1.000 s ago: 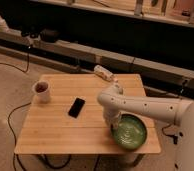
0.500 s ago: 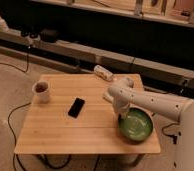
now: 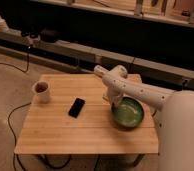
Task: Drag the ceramic bowl in a circle
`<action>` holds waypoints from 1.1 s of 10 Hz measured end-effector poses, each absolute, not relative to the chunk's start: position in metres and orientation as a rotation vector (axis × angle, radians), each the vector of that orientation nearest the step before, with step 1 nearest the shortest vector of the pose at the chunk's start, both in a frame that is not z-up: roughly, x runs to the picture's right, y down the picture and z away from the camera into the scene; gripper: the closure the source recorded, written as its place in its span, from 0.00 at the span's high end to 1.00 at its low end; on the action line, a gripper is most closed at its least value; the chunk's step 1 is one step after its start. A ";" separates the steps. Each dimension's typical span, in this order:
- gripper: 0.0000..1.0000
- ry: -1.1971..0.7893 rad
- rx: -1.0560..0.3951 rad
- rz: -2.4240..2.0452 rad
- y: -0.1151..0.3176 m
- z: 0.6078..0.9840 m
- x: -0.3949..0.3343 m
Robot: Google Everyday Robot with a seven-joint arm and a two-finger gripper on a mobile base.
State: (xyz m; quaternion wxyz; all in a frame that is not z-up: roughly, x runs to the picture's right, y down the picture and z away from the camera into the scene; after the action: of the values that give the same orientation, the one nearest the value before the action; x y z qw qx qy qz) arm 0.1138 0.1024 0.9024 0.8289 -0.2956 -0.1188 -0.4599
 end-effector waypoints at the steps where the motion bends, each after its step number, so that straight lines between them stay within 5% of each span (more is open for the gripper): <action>1: 0.15 -0.272 -0.628 -1.004 0.106 0.904 0.095; 11: 0.15 -0.517 -0.750 -1.174 0.221 0.827 0.021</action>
State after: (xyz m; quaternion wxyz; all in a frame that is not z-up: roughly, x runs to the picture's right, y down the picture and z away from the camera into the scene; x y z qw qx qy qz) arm 0.0205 0.2207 0.8267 0.7364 -0.3416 -0.2356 -0.5343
